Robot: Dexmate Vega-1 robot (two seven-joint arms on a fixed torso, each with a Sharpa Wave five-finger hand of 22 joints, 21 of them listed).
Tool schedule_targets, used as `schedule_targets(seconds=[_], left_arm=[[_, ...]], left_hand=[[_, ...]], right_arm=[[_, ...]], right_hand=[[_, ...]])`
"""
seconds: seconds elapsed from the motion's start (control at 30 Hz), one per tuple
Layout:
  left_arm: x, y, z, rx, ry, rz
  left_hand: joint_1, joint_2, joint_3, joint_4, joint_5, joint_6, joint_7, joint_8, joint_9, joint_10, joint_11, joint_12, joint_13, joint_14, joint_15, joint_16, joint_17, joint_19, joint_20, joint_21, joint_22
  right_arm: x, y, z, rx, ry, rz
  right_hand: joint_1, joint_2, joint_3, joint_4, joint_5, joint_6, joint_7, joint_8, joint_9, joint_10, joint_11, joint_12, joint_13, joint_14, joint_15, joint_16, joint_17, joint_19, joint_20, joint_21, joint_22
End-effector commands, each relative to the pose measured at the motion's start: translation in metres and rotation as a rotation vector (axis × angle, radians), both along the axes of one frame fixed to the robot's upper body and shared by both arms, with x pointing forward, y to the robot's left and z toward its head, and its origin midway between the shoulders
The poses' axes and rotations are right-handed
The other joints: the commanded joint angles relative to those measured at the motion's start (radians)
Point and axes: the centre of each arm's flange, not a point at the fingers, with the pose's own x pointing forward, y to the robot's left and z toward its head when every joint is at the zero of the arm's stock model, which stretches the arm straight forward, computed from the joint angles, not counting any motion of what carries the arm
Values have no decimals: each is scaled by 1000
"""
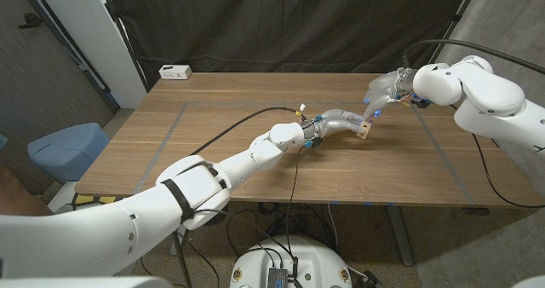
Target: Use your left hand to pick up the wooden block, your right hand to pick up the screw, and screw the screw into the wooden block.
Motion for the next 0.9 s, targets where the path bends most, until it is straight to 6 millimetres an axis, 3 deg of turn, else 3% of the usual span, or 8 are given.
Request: schedule_targets(seconds=[0.03, 0.47, 0.9], left_arm=[[1, -2, 2, 3, -2, -5], [2, -1, 3, 1, 0, -4], [2, -1, 3, 4, -1, -5]], left_hand=[[-43, 60, 54, 50, 5, 57, 22, 9, 10, 7, -3, 7, 5, 8, -50, -1, 4, 9, 5, 8, 6], [-42, 61, 55, 50, 6, 57, 23, 9, 10, 8, -2, 8, 5, 8, -50, -1, 4, 10, 4, 8, 6], [-42, 59, 55, 49, 6, 55, 24, 7, 10, 5, -4, 7, 5, 9, -49, 0, 5, 9, 5, 7, 6]], right_arm=[[1, -1, -1, 10, 4, 1], [1, -1, 1, 3, 11, -10], [-4, -5, 4, 1, 48, -58]], right_hand=[[-29, -13, -16, 4, 7, 23, 2, 4, -1, 15, 4, 1, -1, 11, -116, 2, 0, 11, -25, 5, 2], [-74, -39, -42, 14, 14, 33, 7, -4, -5, 22, 9, -4, -2, 19, -111, -1, -3, 10, -18, 2, 3], [-107, -53, -61, 19, 26, -41, 4, -44, -2, -3, 26, -24, -3, 6, -100, -14, -6, -4, -4, -5, 3]])
